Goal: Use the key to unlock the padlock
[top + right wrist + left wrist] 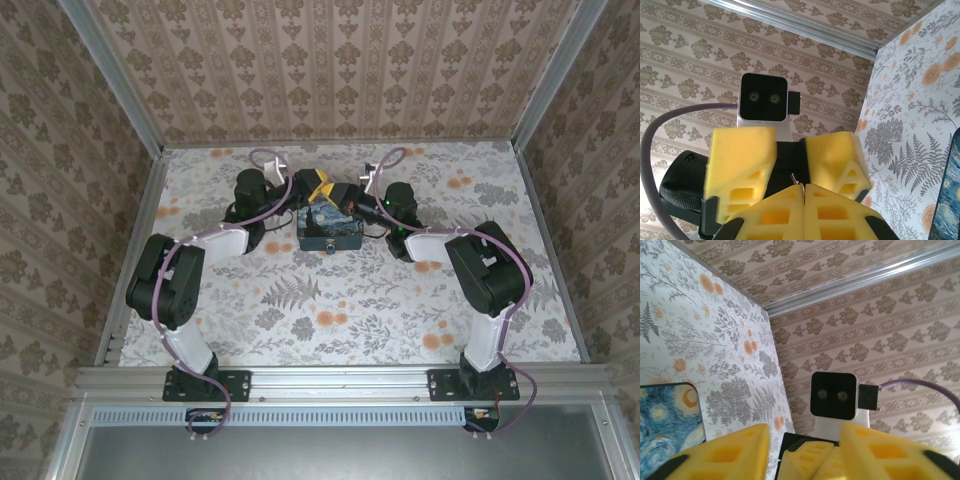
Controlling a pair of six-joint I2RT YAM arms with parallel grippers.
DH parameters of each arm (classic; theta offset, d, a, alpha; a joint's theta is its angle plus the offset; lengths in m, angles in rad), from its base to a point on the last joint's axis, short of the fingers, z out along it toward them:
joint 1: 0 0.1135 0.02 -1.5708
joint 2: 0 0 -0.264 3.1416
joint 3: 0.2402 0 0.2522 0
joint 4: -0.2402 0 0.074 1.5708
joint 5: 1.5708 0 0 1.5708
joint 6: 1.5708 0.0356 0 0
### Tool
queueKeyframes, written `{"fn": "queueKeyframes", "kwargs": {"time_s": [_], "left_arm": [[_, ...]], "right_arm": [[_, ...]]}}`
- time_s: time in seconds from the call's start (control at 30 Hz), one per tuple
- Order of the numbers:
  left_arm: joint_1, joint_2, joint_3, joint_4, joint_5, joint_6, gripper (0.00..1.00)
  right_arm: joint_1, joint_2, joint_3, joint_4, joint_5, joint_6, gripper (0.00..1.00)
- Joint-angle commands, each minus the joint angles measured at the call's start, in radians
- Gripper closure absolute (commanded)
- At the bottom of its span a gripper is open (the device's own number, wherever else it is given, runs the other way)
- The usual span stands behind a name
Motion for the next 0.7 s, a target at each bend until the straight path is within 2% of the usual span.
{"fn": "queueKeyframes", "kwargs": {"time_s": [0.0, 0.13, 0.33, 0.5, 0.67], "left_arm": [[0.04, -0.052, -0.021, -0.008, 0.01, 0.007, 0.49], [0.078, -0.095, -0.036, -0.054, 0.029, 0.03, 0.42], [0.093, -0.114, -0.05, -0.065, 0.077, 0.029, 0.42], [0.09, -0.108, -0.071, -0.055, 0.108, -0.003, 0.43], [0.076, -0.102, -0.07, -0.039, 0.122, -0.057, 0.45]], "right_arm": [[-0.018, -0.01, -0.039, 0.031, -0.006, -0.004, 1.0], [-0.027, -0.03, -0.07, 0.032, -0.031, -0.027, 1.0], [-0.02, -0.092, -0.12, 0.003, -0.047, -0.136, 1.0], [-0.01, -0.174, -0.142, -0.142, -0.018, -0.3, 1.0], [0.017, -0.269, -0.12, -0.369, 0.05, -0.534, 1.0]]}}
